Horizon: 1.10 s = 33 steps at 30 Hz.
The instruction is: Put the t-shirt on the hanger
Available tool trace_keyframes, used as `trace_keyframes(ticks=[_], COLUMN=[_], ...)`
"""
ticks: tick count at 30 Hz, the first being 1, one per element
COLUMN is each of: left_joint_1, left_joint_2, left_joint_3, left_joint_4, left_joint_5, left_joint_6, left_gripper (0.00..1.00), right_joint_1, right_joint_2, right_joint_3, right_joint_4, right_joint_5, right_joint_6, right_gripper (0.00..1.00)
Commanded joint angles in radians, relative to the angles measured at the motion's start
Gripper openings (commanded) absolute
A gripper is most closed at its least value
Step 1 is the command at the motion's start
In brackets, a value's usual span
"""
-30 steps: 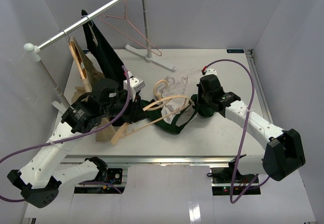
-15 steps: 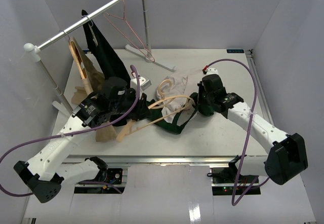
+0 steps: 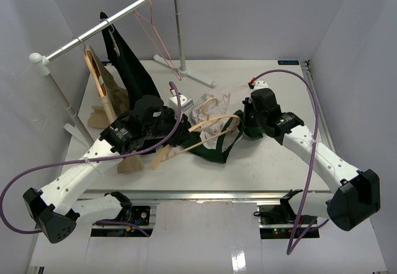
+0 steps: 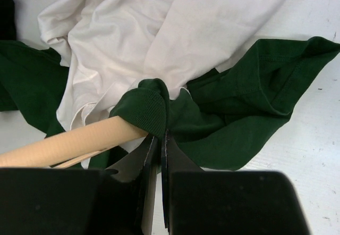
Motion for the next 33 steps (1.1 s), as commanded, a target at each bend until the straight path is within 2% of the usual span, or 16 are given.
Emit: trace_keyframes(ticks=[1, 5, 14, 18, 24, 27, 31, 33], left_joint_1=[-0.048, -0.067, -0.097, -0.098, -0.118, -0.124, -0.124, -0.124], left_joint_2=[0.040, 0.054, -0.029, -0.029, -0.036, -0.051, -0.023, -0.015], left_joint_3=[0.063, 0.056, -0.119, -0.130, -0.101, -0.100, -0.078, -0.076], left_joint_4=[0.124, 0.213, 0.493, 0.480, 0.343, 0.336, 0.330, 0.344], left_joint_5=[0.013, -0.020, -0.165, -0.210, -0.196, -0.161, -0.216, -0.199], left_joint_6=[0.023, 0.019, -0.024, -0.049, -0.081, -0.083, -0.073, -0.074], left_gripper=[0.00, 0.00, 0.00, 0.00, 0.00, 0.00, 0.00, 0.00], right_joint_1=[-0.004, -0.006, -0.004, -0.003, -0.006, -0.007, -0.006, -0.006], right_joint_2=[-0.043, -0.042, -0.082, -0.096, -0.065, -0.052, -0.047, -0.043], right_joint_3=[0.110, 0.159, 0.182, 0.205, 0.245, 0.260, 0.280, 0.295], right_joint_4=[0.001, -0.017, -0.037, -0.078, -0.126, -0.134, -0.168, -0.192], right_joint_5=[-0.030, -0.067, -0.117, -0.023, 0.167, 0.149, 0.129, 0.105], right_joint_6=[-0.020, -0.015, -0.008, -0.032, -0.068, -0.074, -0.074, -0.076], right_gripper=[0.08, 0.08, 0.08, 0.08, 0.08, 0.08, 0.08, 0.08])
